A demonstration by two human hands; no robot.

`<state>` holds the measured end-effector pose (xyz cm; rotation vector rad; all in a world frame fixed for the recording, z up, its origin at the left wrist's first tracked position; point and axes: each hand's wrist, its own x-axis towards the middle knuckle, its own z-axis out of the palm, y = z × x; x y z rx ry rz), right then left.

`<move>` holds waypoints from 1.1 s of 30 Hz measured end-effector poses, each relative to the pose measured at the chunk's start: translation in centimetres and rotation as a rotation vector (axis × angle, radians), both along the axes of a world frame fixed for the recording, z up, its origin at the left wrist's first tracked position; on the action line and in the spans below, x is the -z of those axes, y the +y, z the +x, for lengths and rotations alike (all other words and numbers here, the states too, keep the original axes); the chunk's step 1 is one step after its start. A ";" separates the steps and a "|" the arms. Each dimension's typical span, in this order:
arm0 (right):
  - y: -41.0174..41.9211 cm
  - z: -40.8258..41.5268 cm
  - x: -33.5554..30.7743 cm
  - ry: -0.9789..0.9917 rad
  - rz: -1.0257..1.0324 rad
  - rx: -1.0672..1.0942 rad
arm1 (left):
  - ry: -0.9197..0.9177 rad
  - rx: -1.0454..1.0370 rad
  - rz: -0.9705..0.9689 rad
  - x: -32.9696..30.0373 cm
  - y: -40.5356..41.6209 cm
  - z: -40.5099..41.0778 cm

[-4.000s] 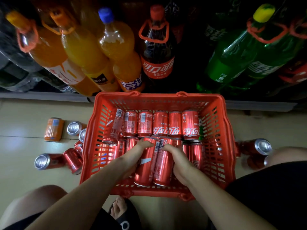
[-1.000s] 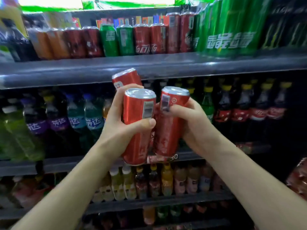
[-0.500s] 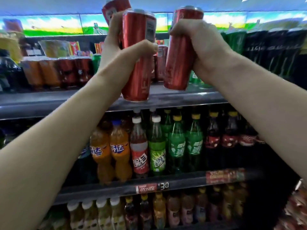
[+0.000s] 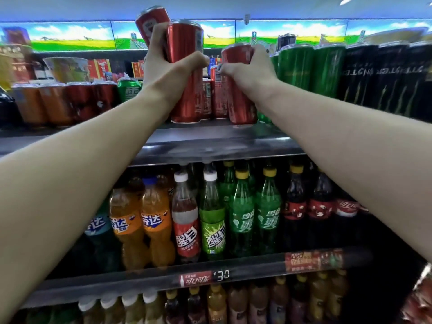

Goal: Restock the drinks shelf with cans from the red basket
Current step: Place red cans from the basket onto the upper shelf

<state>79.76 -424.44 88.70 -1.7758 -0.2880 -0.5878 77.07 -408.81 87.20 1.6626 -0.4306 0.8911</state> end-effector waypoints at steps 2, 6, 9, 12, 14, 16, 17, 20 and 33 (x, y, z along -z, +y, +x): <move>-0.1 0.9 0.5 -0.006 -0.030 0.010 | -0.104 -0.057 -0.003 0.0 0.3 0.8; -0.5 1.4 0.7 -0.013 -0.107 0.033 | -0.106 -0.070 0.019 0.8 0.3 2.3; -0.8 1.4 0.9 -0.074 -0.224 0.114 | -0.067 -0.050 0.035 0.9 0.3 2.8; -0.6 1.3 1.0 -0.194 -0.405 0.228 | 0.006 0.000 0.088 1.0 0.3 3.0; -0.3 1.0 0.8 -0.316 -0.524 0.315 | 0.024 0.014 0.134 1.0 0.2 3.0; 0.0 0.6 0.4 -0.473 -0.596 0.369 | 0.040 0.043 0.160 1.0 0.1 3.1; 0.3 0.3 0.1 -0.538 -0.616 0.354 | 0.045 0.061 0.168 1.1 0.1 3.3; 1.1 -0.8 -0.9 -0.544 -0.630 0.238 | 0.064 0.047 0.196 1.0 0.3 3.8; 1.6 -0.3 -2.2 -0.345 -0.762 0.173 | 0.268 0.272 0.231 1.3 0.3 3.5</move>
